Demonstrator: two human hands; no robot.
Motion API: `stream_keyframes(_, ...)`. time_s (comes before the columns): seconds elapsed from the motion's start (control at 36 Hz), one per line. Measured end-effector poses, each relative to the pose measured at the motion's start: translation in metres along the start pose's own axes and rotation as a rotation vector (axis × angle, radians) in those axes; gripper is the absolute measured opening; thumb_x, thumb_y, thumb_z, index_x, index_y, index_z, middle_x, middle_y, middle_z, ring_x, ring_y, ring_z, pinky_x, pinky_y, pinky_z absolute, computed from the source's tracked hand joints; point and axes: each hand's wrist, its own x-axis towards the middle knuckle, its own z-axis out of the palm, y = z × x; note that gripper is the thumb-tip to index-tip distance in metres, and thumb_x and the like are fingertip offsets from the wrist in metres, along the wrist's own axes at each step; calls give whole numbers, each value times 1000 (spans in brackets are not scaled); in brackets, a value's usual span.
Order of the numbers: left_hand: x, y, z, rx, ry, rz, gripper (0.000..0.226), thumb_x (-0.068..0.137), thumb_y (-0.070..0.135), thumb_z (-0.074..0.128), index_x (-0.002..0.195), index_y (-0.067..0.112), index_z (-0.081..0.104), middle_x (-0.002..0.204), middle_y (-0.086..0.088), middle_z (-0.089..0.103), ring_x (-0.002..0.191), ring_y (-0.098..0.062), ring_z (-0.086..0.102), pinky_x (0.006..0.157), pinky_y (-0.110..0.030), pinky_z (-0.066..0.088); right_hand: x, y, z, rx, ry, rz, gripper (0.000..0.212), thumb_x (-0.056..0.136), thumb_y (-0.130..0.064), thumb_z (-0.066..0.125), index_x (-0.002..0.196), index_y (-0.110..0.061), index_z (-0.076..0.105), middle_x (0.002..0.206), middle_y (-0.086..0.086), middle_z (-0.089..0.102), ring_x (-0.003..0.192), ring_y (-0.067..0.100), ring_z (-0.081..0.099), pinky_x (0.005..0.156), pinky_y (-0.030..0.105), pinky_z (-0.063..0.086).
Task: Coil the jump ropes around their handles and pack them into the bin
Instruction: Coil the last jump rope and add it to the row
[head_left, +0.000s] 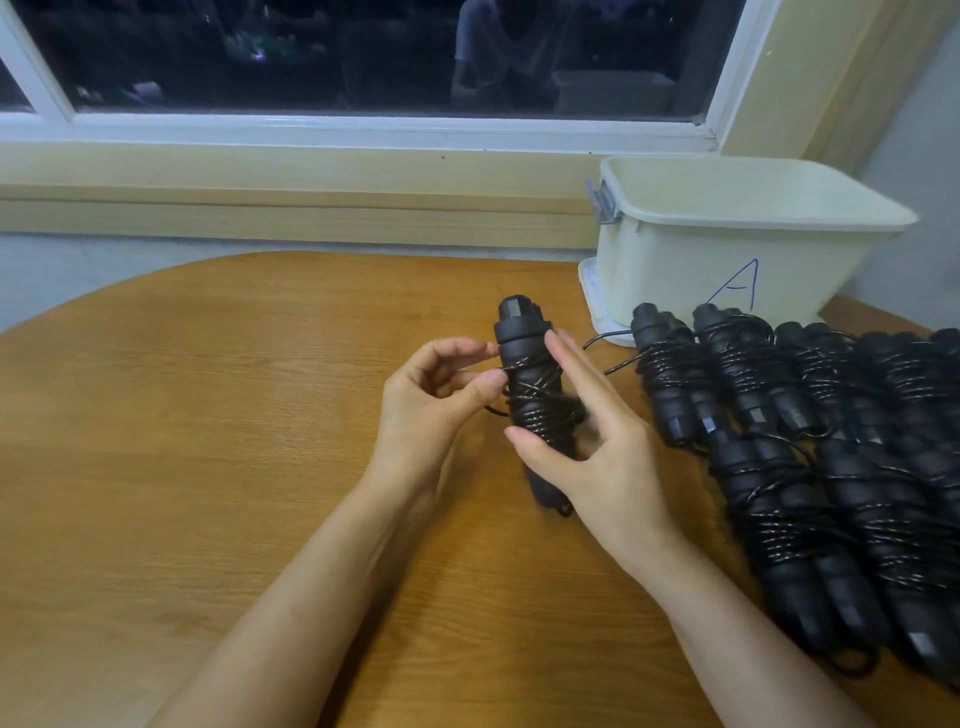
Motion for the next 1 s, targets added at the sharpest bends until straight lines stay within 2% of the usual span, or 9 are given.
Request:
stream_keyframes(0.06, 0, 1, -1, -24, -42, -43, 55, 70, 15, 71, 124, 15, 58, 114, -3, 71, 100, -7, 68, 79, -16, 52, 0, -2, 0, 90, -32, 15, 75, 78, -33, 76, 145, -32, 42, 156, -6, 39, 145, 4, 31, 116, 42, 35)
stream_keyframes(0.14, 1, 4, -3, -65, -137, -108, 69, 75, 16, 65, 141, 16, 45, 125, -7, 67, 113, -8, 64, 84, -14, 51, 0, -5, -2, 192, -92, 59, 71, 80, -33, 72, 145, -30, 43, 153, -8, 44, 144, 7, 33, 118, 45, 32)
stream_keyframes(0.28, 2, 7, -6, -7, -198, -126, 71, 77, 21, 65, 145, 11, 45, 126, -8, 67, 121, -15, 61, 103, -25, 47, 1, -5, -5, 217, -159, 91, 68, 86, -25, 71, 147, -29, 41, 153, -11, 42, 144, 3, 31, 119, 29, 28)
stream_keyframes(0.42, 1, 6, -4, 8, -90, -98, 67, 74, 21, 70, 138, 15, 53, 119, -6, 70, 116, -14, 63, 94, -24, 52, 0, -4, -2, 96, -140, 46, 65, 90, -21, 65, 149, -25, 36, 151, -17, 36, 141, -6, 30, 110, 10, 28)
stream_keyframes(0.53, -1, 9, 0, 58, -26, -53, 68, 66, 20, 75, 131, 18, 57, 107, 5, 70, 96, 5, 66, 76, -10, 50, -3, 0, 3, -114, -115, -17, 82, 84, -36, 74, 154, -28, 32, 151, -12, 42, 140, 2, 37, 110, 20, 38)
stream_keyframes(0.58, -2, 8, 1, 88, -15, -38, 61, 64, 21, 76, 123, 20, 61, 105, 8, 71, 93, 4, 67, 74, -10, 50, -4, 2, 6, -119, -97, -11, 82, 85, -27, 77, 154, -26, 32, 152, -7, 43, 141, 6, 38, 112, 31, 41)
stream_keyframes(0.69, -1, 6, 0, 135, -8, -26, 51, 63, 24, 77, 112, 28, 64, 98, 14, 73, 97, 1, 67, 77, -12, 50, -2, 2, 4, -46, -115, 24, 81, 86, -14, 75, 153, -27, 32, 154, -8, 41, 142, 5, 35, 115, 38, 38)
stream_keyframes(0.83, -1, 5, -2, 129, -16, -33, 60, 68, 24, 75, 126, 13, 62, 114, 3, 71, 107, -4, 66, 85, -18, 52, 4, 3, -9, 147, -219, 152, 79, 88, -14, 73, 150, -40, 31, 150, -13, 46, 139, 8, 42, 116, 43, 36)
stream_keyframes(1.0, -1, 5, 1, 66, -44, -84, 57, 73, 16, 72, 128, 15, 59, 109, -4, 74, 100, -7, 69, 77, -13, 51, 6, 0, -15, 257, -265, 233, 76, 87, -20, 68, 151, -34, 28, 143, -27, 45, 136, -8, 38, 107, 12, 35)
